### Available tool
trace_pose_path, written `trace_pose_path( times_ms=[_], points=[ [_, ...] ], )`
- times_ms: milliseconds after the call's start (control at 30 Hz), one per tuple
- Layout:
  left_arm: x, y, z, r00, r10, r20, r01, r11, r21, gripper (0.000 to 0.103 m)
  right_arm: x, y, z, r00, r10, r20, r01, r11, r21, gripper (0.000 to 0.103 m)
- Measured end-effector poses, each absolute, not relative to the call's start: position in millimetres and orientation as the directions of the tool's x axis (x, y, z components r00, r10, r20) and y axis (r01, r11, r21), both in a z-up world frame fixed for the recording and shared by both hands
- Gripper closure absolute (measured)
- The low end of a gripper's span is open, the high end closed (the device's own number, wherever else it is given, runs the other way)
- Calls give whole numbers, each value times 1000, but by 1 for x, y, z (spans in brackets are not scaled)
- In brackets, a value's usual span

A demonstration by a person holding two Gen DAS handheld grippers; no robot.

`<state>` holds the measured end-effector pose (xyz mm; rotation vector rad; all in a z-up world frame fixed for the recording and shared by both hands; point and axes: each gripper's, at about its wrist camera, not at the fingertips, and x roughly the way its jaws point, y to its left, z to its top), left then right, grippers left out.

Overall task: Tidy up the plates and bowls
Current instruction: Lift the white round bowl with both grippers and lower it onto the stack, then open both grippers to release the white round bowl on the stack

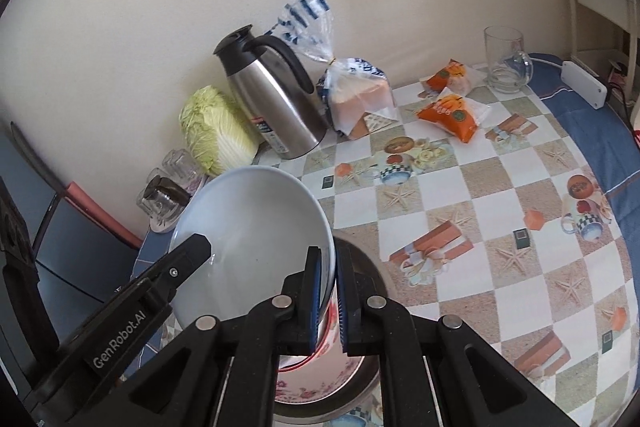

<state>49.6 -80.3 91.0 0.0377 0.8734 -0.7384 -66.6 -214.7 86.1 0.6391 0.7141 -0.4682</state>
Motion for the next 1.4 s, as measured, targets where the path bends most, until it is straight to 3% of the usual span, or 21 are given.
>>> trace_pose_path(
  times_ms=[433,1033,1133,1200,1233,1267,1333,1400],
  points=[
    [72,-65,62,347,-551,-759,554,773,-309,90,-35,-194,59,586,-169,-793,593,756,276,95],
    [78,-60,55,310,-563,-766,536,769,-347,89,-33,-193,57,572,-192,-797,594,767,242,92],
    [76,-57,60,318,-572,-756,539,765,-353,84,-34,-193,59,579,-193,-793,592,768,245,92],
    [75,-54,64,326,-577,-749,537,765,-355,69,-36,-193,61,584,-191,-789,590,768,250,92],
    [74,-51,65,333,-578,-745,535,767,-356,53,-38,-193,61,585,-192,-788,590,767,251,90],
    [73,-49,67,340,-579,-741,532,768,-356,42,-39,-192,62,589,-189,-786,588,767,256,85],
    [71,-43,69,354,-573,-739,526,775,-350,38,-42,-190,62,590,-192,-784,586,769,253,58],
    [70,-36,69,364,-566,-740,520,783,-342,33,-45,-187,62,590,-200,-782,585,774,243,51]
  ],
)
